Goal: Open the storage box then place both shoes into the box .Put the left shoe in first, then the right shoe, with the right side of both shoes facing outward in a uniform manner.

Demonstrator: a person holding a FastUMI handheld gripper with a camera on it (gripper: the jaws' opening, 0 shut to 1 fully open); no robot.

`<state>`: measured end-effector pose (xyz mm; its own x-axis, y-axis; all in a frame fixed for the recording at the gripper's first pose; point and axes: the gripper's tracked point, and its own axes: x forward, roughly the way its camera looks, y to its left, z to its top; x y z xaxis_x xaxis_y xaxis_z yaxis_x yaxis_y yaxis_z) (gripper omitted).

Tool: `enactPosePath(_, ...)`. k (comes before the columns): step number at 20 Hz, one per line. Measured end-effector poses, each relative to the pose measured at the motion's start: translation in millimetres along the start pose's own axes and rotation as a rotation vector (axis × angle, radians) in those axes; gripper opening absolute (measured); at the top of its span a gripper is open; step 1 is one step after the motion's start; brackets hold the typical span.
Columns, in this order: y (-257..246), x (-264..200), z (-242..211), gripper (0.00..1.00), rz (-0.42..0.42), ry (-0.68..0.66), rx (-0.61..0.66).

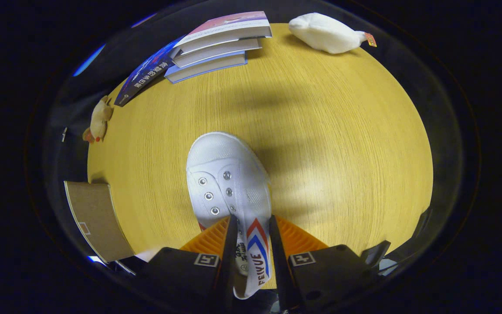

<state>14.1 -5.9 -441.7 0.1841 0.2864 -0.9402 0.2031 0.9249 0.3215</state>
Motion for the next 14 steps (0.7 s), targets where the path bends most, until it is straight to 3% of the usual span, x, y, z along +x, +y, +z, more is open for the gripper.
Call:
enactPosePath(2,1,-1,3,0.30,-0.009,-0.013,-0.016)
enactPosePath(4,4,-8,-2,0.17,0.013,0.000,0.047)
enactPosePath(9,23,-45,0,0.16,0.100,-0.042,0.147)
enactPosePath(14,83,-101,12,0.16,0.233,-0.121,0.129)
